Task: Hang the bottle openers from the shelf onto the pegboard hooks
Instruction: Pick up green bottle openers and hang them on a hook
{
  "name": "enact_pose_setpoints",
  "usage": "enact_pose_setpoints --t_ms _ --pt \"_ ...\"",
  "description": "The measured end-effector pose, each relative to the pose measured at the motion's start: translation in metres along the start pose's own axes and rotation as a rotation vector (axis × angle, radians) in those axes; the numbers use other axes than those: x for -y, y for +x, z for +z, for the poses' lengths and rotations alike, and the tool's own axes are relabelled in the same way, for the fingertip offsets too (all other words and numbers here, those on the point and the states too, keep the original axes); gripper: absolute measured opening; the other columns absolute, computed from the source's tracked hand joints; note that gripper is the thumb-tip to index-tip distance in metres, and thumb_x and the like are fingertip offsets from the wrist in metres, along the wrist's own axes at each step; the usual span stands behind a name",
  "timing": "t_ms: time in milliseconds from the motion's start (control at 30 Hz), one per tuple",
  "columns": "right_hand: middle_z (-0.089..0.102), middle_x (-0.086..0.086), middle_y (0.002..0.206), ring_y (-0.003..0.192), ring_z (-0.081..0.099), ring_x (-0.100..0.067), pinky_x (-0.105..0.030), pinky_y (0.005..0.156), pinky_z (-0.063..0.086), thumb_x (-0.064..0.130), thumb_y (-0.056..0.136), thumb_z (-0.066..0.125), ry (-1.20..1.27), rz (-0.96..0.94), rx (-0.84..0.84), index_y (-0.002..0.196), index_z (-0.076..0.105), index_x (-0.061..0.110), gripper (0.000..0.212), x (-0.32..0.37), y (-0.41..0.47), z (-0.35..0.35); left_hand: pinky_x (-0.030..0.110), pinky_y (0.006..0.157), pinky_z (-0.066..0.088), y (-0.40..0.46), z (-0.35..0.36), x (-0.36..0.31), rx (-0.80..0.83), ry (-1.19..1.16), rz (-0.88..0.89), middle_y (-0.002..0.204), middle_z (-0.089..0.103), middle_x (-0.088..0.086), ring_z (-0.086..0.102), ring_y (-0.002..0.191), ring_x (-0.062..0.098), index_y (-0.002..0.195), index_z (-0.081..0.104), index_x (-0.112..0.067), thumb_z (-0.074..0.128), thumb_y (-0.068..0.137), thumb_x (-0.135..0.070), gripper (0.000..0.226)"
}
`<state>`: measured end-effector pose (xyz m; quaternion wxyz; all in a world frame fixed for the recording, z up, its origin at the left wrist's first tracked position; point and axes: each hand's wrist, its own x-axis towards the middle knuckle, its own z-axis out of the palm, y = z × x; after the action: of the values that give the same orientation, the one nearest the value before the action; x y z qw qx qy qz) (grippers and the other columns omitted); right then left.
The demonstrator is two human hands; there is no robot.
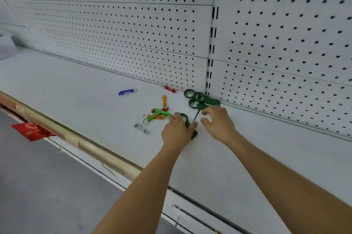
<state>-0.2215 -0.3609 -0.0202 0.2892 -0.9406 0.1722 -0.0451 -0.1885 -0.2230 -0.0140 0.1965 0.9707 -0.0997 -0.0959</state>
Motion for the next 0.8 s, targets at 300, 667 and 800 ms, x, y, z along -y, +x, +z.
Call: enact_pose_setpoints --t_ms 300,667,800 --pt "0.046 -0.011 0.131 0.122 0.041 -0.028 -0.042 0.092 0.041 0.038 0.094 0.049 -0.389 0.119 -0.006 0.128 0.047 0.012 0.043 -0.002 0.049 0.018 0.037 0.067 0.042 0.071 -0.009 0.006 0.147 0.264 0.215 0.12 0.049 0.012 0.058 0.104 0.032 0.128 0.032 -0.01 0.055 0.089 -0.051 0.061" --pt "0.057 -0.009 0.11 0.1 0.055 -0.024 -0.029 0.061 0.037 0.009 0.092 0.05 -0.805 0.01 0.07 0.111 0.056 0.007 0.02 0.031 0.03 0.028 0.036 0.069 0.042 0.088 -0.035 0.02 0.312 0.225 0.432 0.109 0.061 0.022 0.061 0.098 0.037 0.117 0.039 -0.003 0.046 0.094 -0.019 0.029" --pt "0.06 -0.002 0.091 0.076 0.058 -0.019 -0.028 0.051 0.033 0.02 0.09 0.057 -0.698 0.054 -0.081 0.099 0.056 0.012 0.013 0.034 -0.001 0.028 0.042 0.069 0.059 0.078 -0.036 0.039 0.45 -0.106 0.356 0.1 0.065 0.02 0.068 0.079 0.031 0.115 0.041 -0.005 0.037 0.1 -0.011 0.016"
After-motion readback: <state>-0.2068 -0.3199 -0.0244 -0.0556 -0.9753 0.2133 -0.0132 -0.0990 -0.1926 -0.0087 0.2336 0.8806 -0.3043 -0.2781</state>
